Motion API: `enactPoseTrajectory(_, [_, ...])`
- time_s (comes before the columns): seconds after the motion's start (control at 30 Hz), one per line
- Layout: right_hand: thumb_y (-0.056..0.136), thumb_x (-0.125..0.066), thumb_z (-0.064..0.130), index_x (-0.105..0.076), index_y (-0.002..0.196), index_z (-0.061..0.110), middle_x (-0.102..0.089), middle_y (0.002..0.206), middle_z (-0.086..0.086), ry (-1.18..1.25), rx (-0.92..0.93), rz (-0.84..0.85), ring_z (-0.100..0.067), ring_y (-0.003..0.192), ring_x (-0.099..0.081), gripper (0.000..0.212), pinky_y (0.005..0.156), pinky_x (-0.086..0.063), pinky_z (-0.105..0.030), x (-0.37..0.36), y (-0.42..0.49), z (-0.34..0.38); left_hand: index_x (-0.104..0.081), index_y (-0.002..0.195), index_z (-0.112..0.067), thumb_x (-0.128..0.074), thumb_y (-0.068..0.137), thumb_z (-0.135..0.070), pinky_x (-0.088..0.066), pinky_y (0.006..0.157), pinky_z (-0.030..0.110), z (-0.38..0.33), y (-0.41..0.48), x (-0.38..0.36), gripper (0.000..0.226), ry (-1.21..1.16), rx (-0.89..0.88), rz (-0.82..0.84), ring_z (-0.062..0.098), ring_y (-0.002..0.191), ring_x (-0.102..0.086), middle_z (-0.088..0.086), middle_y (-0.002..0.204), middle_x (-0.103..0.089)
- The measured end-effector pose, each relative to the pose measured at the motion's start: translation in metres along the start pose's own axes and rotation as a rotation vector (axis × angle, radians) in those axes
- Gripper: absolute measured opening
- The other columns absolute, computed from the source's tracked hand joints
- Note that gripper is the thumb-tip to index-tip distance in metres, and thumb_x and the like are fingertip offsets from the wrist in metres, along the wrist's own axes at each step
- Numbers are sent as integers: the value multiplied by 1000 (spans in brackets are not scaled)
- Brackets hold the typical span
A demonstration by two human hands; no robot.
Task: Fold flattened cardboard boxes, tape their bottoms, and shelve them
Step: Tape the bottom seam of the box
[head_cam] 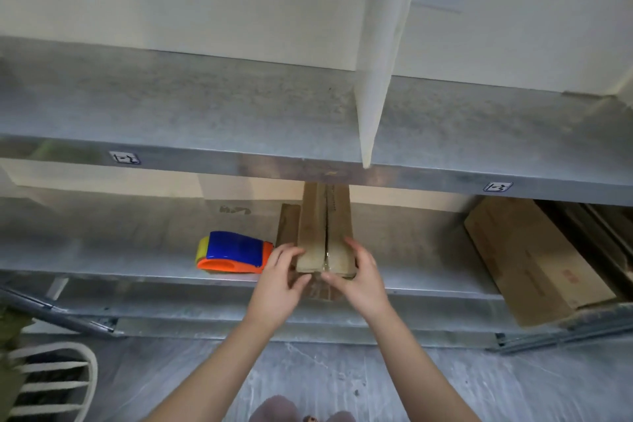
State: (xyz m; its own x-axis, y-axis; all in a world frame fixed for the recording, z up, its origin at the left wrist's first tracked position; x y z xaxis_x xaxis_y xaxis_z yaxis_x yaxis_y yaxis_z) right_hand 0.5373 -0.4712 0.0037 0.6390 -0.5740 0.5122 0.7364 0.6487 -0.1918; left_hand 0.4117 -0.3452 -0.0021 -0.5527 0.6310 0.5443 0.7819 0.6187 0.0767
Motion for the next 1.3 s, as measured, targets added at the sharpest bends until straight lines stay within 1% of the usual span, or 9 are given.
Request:
enactPoseTrajectory(0.17, [79, -71, 52, -43, 140, 30, -43, 144, 0, -219, 81, -55, -20, 132, -40, 70, 109, -34, -32, 2, 1, 10, -44, 139, -30, -67, 87, -27, -38, 107, 29, 1, 13, 23, 56, 193, 2, 152, 13, 129, -42, -7, 138, -49])
enactPoseTrajectory(0.27, [87, -52, 59, -48, 136, 32, -47, 140, 4, -414, 242, -167, -21, 130, -40, 55, 105, -39, -40, 16, -18, 26, -46, 139, -26, -64, 88, -33, -32, 108, 29, -4, 6, 44, 54, 385, -148, 214, 16, 130, -41, -4, 138, -50])
enactPoseTrajectory(0.4, [87, -46, 53, -54, 131, 32, -54, 134, 6, -609, 471, -185, -21, 132, -41, 50, 105, -40, -42, 3, -38, 63, -56, 130, -24, -45, 85, -47, -39, 107, 42, -5, -9, 89, 52, 756, -392, 120, 26, 120, -55, 1, 130, -59])
enactPoseTrajectory(0.6, [87, -47, 45, -54, 132, 27, -57, 131, 3, -640, 627, -70, -24, 130, -44, 48, 105, -42, -42, -78, -38, 116, -59, 128, -18, -62, 73, -43, -45, 103, 42, 26, -15, 130, 61, 982, -379, 109, 27, 113, -60, 4, 124, -63])
enactPoseTrajectory(0.8, [90, -52, 35, -48, 138, 23, -52, 136, -1, -676, 396, 86, -25, 127, -43, 49, 102, -42, -41, -149, -4, 100, -56, 129, -16, -56, 72, -47, -48, 96, 40, 63, 4, 138, 65, 886, -255, 194, 31, 110, -61, 6, 123, -63])
enactPoseTrajectory(0.9, [91, -53, 32, -44, 141, 21, -49, 139, -1, -645, 261, 88, -25, 128, -40, 52, 106, -39, -37, -157, 8, 78, -54, 130, -15, -72, 65, -42, -48, 96, 42, 80, 16, 133, 73, 844, -277, 269, 32, 110, -61, 7, 124, -61])
enactPoseTrajectory(1.07, [92, -53, 26, -34, 146, 20, -42, 142, -7, -559, 40, 86, -30, 128, -40, 57, 105, -38, -38, -162, 21, 55, -51, 134, -16, -53, 70, -52, -45, 97, 39, 97, 41, 131, 73, 744, -235, 355, 31, 116, -56, 7, 133, -54])
enactPoseTrajectory(1.17, [92, -53, 26, -33, 145, 17, -39, 143, -9, -528, -46, 78, -32, 128, -39, 57, 105, -37, -38, -166, 25, 49, -47, 136, -18, -65, 76, -43, -39, 97, 35, 101, 55, 124, 68, 693, -224, 400, 28, 120, -49, 4, 136, -48])
enactPoseTrajectory(1.3, [91, -54, 26, -32, 145, 18, -37, 143, -7, -497, -121, 85, -31, 131, -37, 58, 101, -42, -40, -169, 29, 36, -47, 127, -18, -71, 76, -30, -39, 79, 30, 109, 74, 116, 58, 573, -147, 484, 27, 111, -52, 4, 123, -52])
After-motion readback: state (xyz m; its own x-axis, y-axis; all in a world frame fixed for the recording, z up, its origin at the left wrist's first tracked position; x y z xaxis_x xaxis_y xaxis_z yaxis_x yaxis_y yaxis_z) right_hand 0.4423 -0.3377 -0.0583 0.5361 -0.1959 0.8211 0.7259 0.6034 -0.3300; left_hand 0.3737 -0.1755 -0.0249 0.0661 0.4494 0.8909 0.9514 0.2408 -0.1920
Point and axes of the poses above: each hand's wrist, its own y-axis towards the middle knuckle, its own x-axis out of the back of the hand, z = x × y, the point moved 8 cm from there along y, towards the middle knuckle
